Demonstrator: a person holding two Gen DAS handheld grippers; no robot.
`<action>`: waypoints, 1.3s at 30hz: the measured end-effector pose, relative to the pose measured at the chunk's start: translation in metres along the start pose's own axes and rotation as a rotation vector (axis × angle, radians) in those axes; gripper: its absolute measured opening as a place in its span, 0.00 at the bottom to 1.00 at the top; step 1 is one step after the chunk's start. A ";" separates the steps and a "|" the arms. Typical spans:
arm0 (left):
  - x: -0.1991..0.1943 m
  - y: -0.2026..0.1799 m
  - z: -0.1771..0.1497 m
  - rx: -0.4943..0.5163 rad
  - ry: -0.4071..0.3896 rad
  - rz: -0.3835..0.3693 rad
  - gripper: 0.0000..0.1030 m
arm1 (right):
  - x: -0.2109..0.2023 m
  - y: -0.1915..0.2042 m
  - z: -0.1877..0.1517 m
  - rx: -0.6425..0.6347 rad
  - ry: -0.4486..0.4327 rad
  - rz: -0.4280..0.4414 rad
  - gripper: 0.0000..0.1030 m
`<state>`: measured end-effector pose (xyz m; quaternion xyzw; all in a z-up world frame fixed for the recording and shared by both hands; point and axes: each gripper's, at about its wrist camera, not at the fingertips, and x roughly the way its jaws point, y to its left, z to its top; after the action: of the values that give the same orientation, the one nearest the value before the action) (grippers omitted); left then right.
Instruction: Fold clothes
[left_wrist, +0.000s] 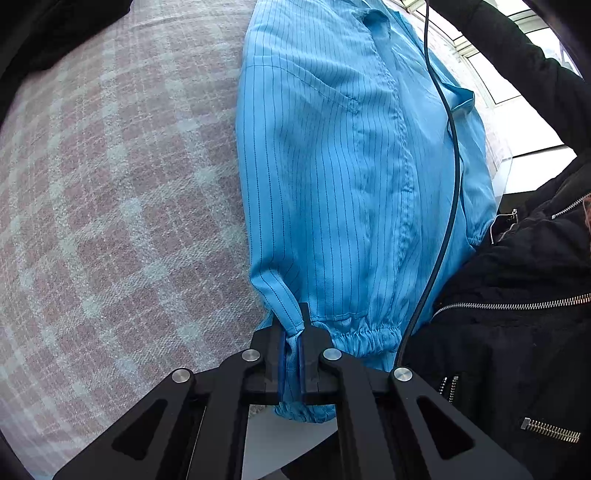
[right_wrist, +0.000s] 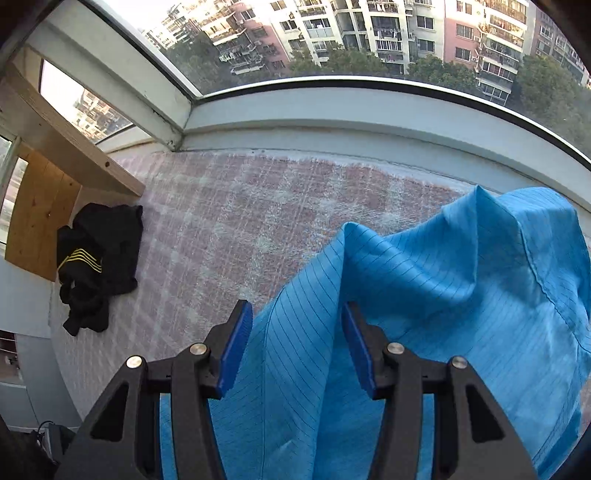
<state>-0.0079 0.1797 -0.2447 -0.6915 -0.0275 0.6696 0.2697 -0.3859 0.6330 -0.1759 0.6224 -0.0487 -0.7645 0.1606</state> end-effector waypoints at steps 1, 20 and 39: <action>0.000 -0.002 0.000 0.002 -0.001 0.005 0.04 | 0.002 0.003 -0.002 -0.030 -0.003 -0.028 0.47; -0.055 -0.040 -0.025 0.063 -0.135 0.267 0.15 | -0.104 0.054 -0.185 -0.267 -0.115 -0.172 0.53; 0.021 -0.244 0.017 0.535 -0.085 -0.115 0.38 | -0.164 -0.022 -0.474 0.212 -0.078 -0.274 0.56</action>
<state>0.0568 0.4019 -0.1630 -0.5640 0.1001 0.6652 0.4789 0.0969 0.7632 -0.1328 0.6067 -0.0499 -0.7933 -0.0133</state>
